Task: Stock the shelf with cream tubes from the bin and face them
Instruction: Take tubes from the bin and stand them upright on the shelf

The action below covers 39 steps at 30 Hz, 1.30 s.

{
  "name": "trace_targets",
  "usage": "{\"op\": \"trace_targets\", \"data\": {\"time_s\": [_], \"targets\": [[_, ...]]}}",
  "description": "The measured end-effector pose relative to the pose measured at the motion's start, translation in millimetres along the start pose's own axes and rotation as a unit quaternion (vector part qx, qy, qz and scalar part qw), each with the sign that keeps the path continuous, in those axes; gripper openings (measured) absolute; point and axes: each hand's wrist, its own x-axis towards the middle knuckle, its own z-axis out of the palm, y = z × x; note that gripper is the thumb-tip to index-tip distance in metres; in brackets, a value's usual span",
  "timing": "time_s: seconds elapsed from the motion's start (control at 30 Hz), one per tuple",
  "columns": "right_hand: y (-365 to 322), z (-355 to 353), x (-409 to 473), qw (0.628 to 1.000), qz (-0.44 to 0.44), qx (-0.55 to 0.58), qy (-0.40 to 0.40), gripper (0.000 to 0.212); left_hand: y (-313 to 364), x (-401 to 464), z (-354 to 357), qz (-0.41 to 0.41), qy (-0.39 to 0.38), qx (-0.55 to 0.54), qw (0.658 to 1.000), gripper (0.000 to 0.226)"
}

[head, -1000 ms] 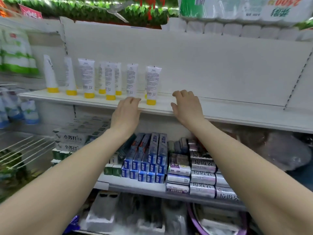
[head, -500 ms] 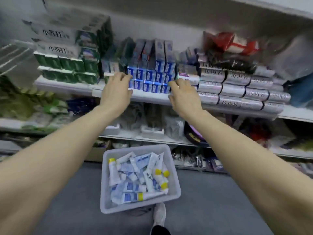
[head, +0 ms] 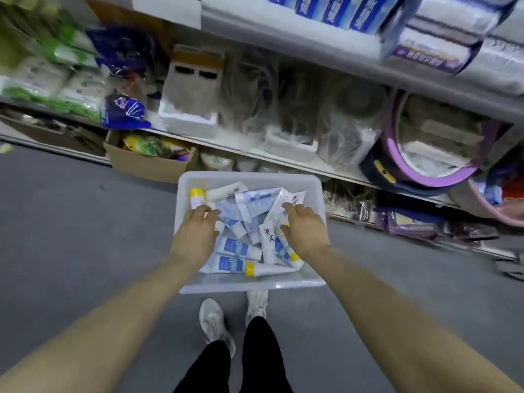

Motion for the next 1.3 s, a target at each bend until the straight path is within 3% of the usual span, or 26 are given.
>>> {"op": "trace_targets", "data": {"time_s": [0.17, 0.23, 0.43, 0.63, 0.8, 0.93, 1.0, 1.17, 1.3], "targets": [[1, 71, 24, 0.991, 0.019, 0.027, -0.126, 0.051, -32, 9, 58, -0.051, -0.057, 0.016, 0.997, 0.055], [-1, 87, 34, 0.989, 0.021, 0.021, -0.146, 0.057, -44, 14, 73, -0.037, -0.074, 0.046, 0.995, 0.059], [-14, 118, 62, 0.985, 0.059, 0.063, -0.149, 0.051, -70, 47, 96, 0.047, -0.063, 0.224, 0.972, 0.042], [-21, 136, 75, 0.975, 0.140, 0.125, -0.116, 0.057, -74, 84, 101, 0.127, -0.092, 0.415, 0.896, 0.036], [-25, 137, 72, 0.971, 0.141, 0.151, -0.123, 0.057, -77, 93, 90, 0.159, -0.148, 0.483, 0.848, 0.042], [-25, 117, 54, 0.971, 0.097, 0.198, -0.093, 0.052, -46, 84, 77, 0.123, -0.165, 0.462, 0.863, 0.045], [-24, 98, 44, 0.962, 0.086, 0.243, -0.092, 0.048, -28, 73, 69, 0.071, -0.181, 0.416, 0.888, 0.048], [-3, 41, 23, 0.955, 0.088, 0.269, -0.084, 0.049, 7, 41, 25, -0.112, -0.170, 0.146, 0.968, 0.072], [10, -10, -4, 0.945, 0.077, 0.317, -0.028, 0.050, 26, 16, -14, -0.184, -0.120, -0.066, 0.973, 0.075]]}}
